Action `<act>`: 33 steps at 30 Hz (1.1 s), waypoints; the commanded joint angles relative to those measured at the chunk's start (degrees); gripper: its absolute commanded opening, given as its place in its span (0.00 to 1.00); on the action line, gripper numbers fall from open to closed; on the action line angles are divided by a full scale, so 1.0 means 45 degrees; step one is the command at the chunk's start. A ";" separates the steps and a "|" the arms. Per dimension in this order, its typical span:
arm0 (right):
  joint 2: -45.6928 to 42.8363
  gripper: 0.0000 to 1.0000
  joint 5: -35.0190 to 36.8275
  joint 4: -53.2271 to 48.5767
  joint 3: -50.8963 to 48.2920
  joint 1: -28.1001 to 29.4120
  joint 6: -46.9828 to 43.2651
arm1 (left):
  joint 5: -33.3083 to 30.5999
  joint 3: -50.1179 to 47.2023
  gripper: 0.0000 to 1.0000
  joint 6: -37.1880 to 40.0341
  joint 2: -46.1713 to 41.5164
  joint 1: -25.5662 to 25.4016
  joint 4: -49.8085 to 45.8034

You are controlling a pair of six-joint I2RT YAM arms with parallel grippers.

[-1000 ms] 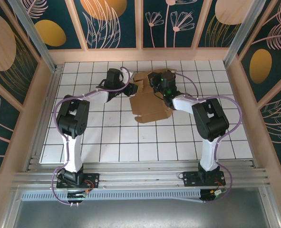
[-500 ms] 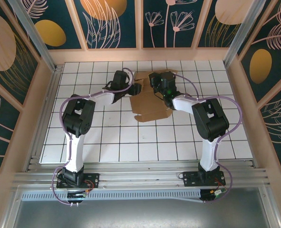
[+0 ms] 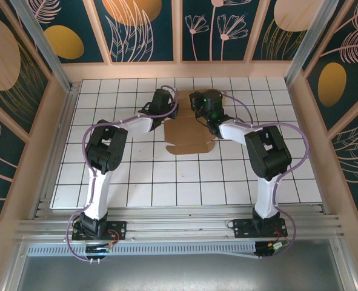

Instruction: Fold the paper box

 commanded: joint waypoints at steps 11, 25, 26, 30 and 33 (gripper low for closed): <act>0.0086 0.16 -0.0690 -0.1177 0.0023 0.0303 -0.0088 | -0.2013 0.0923 0.05 -0.1059 0.0728 0.0345 -0.0974; -0.2613 0.45 -0.1108 -0.0314 -0.2056 -0.0042 -0.2562 | -0.0982 0.1273 0.00 0.0215 0.0557 0.0355 -0.2149; -0.3004 0.46 -0.1031 -0.0362 -0.2339 -0.0081 -0.3128 | -0.1108 0.1254 0.00 0.0199 0.0552 0.0355 -0.2320; -0.4577 0.51 -0.1158 0.0195 -0.3971 -0.0138 -0.6175 | -0.1573 0.0946 0.15 0.0035 0.0349 0.0355 -0.2565; -0.5650 0.54 -0.0995 -0.0045 -0.4976 -0.0145 -0.7743 | -0.1650 0.0847 0.20 0.0040 0.0334 0.0358 -0.2580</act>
